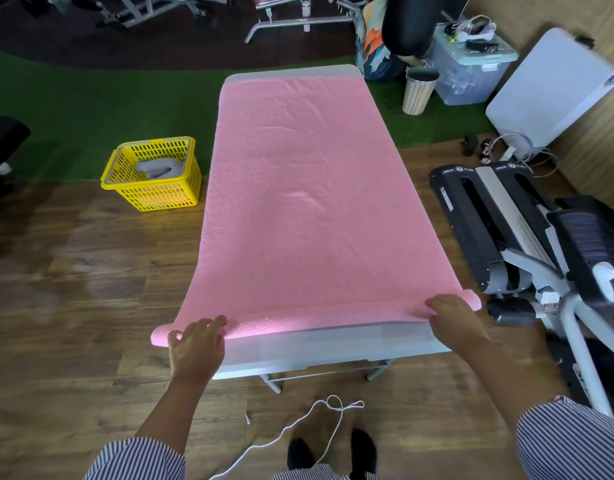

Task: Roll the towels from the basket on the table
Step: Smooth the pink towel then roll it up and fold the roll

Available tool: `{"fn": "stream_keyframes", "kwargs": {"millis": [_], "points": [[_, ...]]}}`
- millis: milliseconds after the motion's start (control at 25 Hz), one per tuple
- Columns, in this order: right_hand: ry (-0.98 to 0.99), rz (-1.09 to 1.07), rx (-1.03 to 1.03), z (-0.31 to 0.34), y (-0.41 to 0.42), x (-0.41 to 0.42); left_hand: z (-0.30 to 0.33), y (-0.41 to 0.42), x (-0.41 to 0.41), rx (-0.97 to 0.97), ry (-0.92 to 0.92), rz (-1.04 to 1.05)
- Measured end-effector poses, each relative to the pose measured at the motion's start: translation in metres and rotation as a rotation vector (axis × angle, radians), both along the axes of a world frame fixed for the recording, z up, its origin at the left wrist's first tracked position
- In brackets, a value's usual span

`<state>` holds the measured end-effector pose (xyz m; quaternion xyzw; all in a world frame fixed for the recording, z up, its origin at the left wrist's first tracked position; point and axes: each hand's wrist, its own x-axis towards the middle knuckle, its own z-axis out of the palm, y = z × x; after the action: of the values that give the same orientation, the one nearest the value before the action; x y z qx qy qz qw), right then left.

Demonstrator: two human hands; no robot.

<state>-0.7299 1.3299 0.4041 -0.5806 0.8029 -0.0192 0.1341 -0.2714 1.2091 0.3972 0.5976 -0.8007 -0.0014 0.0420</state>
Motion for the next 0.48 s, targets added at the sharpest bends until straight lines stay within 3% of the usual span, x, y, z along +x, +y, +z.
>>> {"fn": "stream_keyframes", "kwargs": {"millis": [200,360,480], "points": [[0.113,0.057,0.179,0.012,-0.007,0.000,0.002,-0.009,0.013,0.023,0.052,-0.067],[0.004,0.025,-0.048,0.005,-0.012,-0.002,0.005,-0.011,0.013,-0.036,0.139,-0.034],[-0.008,0.012,-0.062,0.003,-0.008,0.000,-0.001,-0.009,0.013,-0.026,0.149,-0.065]]}}
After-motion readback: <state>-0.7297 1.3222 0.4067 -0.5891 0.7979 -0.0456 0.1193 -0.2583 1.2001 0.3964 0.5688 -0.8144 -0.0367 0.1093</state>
